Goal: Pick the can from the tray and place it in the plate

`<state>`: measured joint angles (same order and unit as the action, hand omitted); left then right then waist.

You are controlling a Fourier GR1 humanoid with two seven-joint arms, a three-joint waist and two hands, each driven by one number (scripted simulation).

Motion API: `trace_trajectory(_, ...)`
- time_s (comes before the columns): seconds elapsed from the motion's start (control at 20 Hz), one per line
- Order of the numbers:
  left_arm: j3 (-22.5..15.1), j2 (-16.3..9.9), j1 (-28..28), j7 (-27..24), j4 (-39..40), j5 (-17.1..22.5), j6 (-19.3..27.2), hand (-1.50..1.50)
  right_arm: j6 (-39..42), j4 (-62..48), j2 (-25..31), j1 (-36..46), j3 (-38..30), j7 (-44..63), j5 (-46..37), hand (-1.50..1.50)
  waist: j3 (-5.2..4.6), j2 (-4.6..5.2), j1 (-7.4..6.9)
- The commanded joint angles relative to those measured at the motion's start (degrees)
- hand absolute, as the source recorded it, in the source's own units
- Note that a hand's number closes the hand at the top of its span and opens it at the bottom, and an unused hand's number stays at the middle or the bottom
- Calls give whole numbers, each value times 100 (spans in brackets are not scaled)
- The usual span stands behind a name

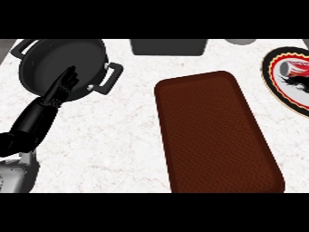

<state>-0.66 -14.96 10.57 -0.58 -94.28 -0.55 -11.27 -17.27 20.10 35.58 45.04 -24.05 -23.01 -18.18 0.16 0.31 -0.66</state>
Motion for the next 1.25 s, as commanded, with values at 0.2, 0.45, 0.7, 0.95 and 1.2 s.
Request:
trace_trajectory(0.2,-10,80,-189,-212,88,-114,23,0,1947,53,681,-518,-1081,-619,1364,-150,-8,-27,90)
trace_trajectory(0.45,206,-104,-116,-17,-69,33,-184,0,2822,55,1018,-1167,-1199,-947,1655,-150,-8,-14,49)
trace_trajectory(0.7,52,202,-24,55,-59,-175,-26,0,3183,433,1168,-1704,-1183,-947,1904,-150,-13,-26,63)
trace_trajectory(0.95,-66,312,-666,10,-579,-230,-100,0,3394,604,1439,-1905,-1187,-835,2073,-150,-13,-32,26)
trace_trajectory(1.2,437,6,-170,-107,-118,8,-387,0,4044,1087,1514,-2707,-1144,-946,2264,-150,-17,-38,83)
